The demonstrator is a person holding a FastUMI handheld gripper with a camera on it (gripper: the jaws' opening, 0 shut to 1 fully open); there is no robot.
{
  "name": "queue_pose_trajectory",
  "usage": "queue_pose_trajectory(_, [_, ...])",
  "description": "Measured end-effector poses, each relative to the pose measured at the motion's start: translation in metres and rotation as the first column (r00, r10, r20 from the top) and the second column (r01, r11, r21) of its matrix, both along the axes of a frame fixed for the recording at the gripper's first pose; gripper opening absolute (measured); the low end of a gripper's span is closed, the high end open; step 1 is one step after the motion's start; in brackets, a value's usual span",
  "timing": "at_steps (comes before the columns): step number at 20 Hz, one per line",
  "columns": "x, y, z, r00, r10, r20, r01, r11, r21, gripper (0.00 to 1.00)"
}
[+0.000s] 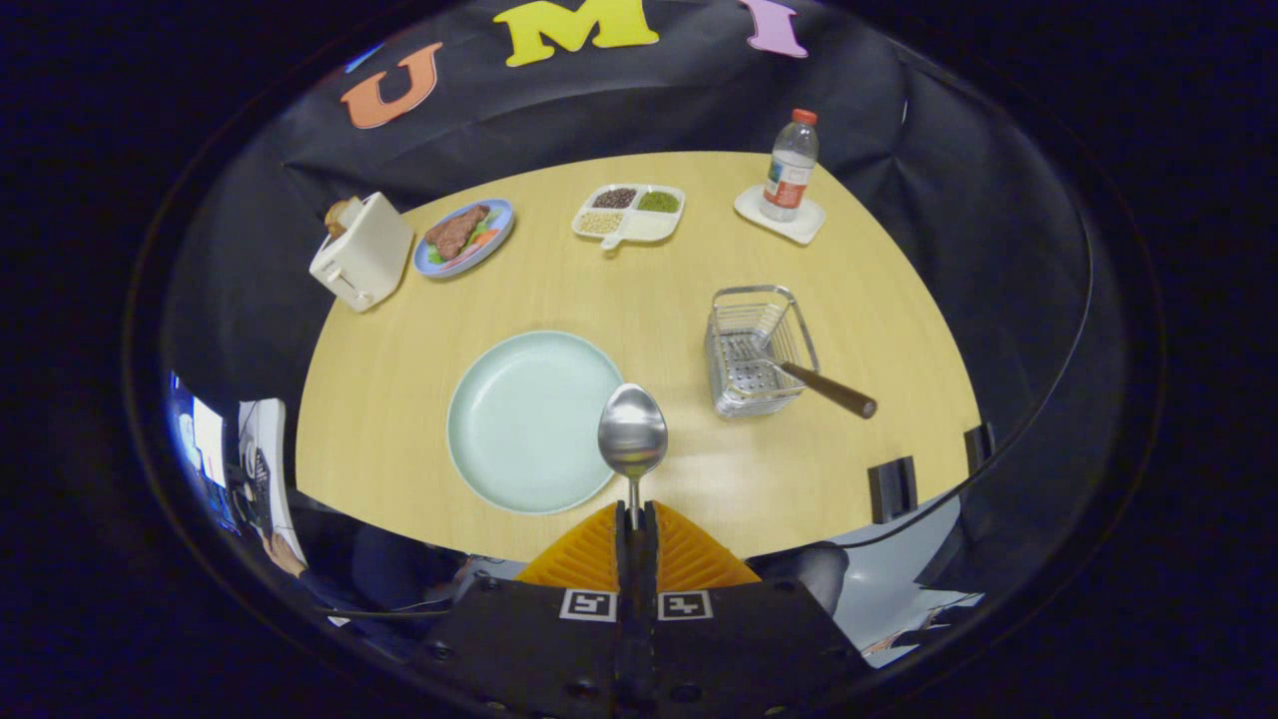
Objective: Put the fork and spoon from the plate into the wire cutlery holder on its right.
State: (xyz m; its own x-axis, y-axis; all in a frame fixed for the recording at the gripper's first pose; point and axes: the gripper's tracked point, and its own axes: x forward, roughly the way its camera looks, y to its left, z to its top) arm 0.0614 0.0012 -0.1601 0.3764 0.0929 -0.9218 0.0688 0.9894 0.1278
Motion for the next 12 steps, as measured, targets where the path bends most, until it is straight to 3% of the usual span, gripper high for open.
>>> queue_pose_trajectory(6, [0.018,-0.059,0.008,0.998,-0.067,-0.013,0.066,0.997,-0.04,0.0])
queue_pose_trajectory(12, [0.04,-0.077,-0.005,0.994,-0.045,-0.104,0.041,0.998,-0.04,0.0])
